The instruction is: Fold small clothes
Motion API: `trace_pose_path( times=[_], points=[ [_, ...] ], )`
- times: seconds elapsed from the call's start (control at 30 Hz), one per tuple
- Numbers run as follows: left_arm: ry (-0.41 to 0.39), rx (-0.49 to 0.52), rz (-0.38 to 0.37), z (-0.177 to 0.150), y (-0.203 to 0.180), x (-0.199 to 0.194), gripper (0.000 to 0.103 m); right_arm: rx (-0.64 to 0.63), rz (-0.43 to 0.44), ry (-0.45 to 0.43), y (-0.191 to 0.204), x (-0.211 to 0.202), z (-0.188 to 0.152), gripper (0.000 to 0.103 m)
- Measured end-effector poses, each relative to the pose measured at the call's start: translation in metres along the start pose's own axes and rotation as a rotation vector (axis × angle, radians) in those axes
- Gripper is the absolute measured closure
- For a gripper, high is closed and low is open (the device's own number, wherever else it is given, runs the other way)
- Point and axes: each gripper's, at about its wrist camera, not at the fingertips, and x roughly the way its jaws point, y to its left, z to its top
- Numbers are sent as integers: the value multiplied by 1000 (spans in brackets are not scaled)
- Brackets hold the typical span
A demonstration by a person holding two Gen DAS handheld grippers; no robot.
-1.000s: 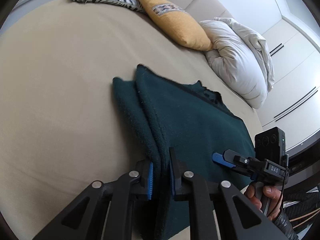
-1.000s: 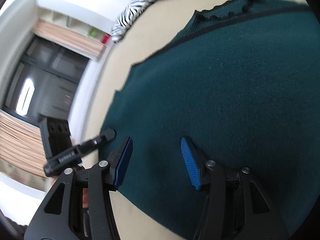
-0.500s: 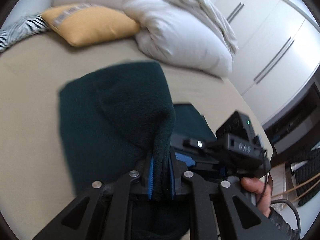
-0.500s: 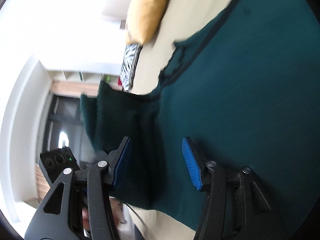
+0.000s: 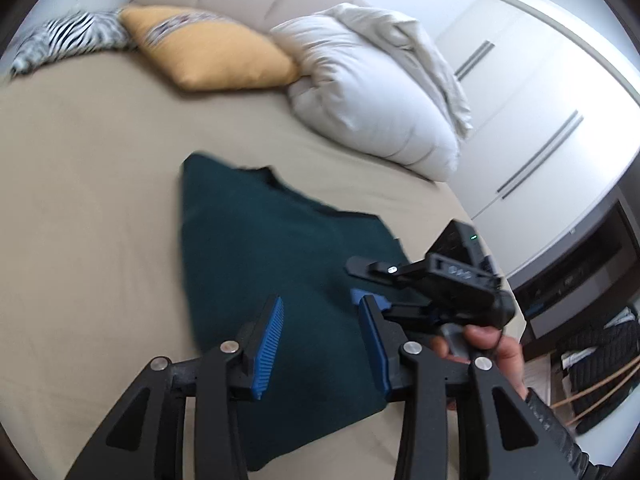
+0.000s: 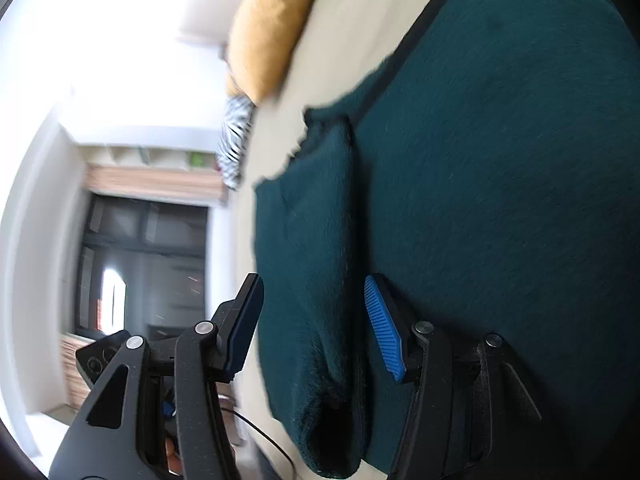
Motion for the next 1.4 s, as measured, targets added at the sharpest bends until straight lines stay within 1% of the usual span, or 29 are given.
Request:
trace_pose_path(
  times=[0.07,0.17,0.23,0.27,0.3,0.37,0.43,0.5,0.6,0.67,0.77,0.83,0.93,1.03,1.1,1.27,1.4],
  points=[
    [-1,-17,22,-10,14,1,62,-38,-63,40,13,12,-2,50],
    [5,-27,31,-16,23,7,62,-93,-147,59,27,28,-5,51],
    [0,-23,46,-17,22,10,62,-126,-188,57,35,35,-6,61],
    [-2,-19,52,-14,19,12,62,-154,-232,52,40,39,-4,76],
    [0,-14,53,-13,17,15,62,-166,-257,50,43,40,-3,84],
    [7,2,58,-14,13,19,62,-173,-277,29,45,40,2,91],
    [20,24,66,-18,8,26,62,-193,-304,2,47,35,5,91],
    [32,45,73,-24,3,31,62,-199,-318,-32,48,37,15,92],
    [65,60,85,-31,1,45,62,-189,-313,-66,44,27,22,92],
    [66,60,91,-33,3,50,62,-168,-301,-68,35,22,26,92],
    [61,53,81,-34,5,48,62,-167,-293,-73,23,16,21,92],
    [62,60,83,-34,3,48,62,-169,-285,-81,21,16,18,92],
    [59,59,76,-30,-2,43,62,-197,-299,-91,24,9,12,93],
    [41,89,59,-25,-18,40,61,-251,-318,-98,35,-12,4,93],
    [39,117,57,-22,-30,44,60,-280,-353,-104,37,-27,4,93],
    [56,170,56,-15,-54,62,60,-261,-404,-158,24,-74,10,93],
    [57,196,64,-8,-70,75,59,-253,-433,-180,12,-108,14,93]
  ],
)
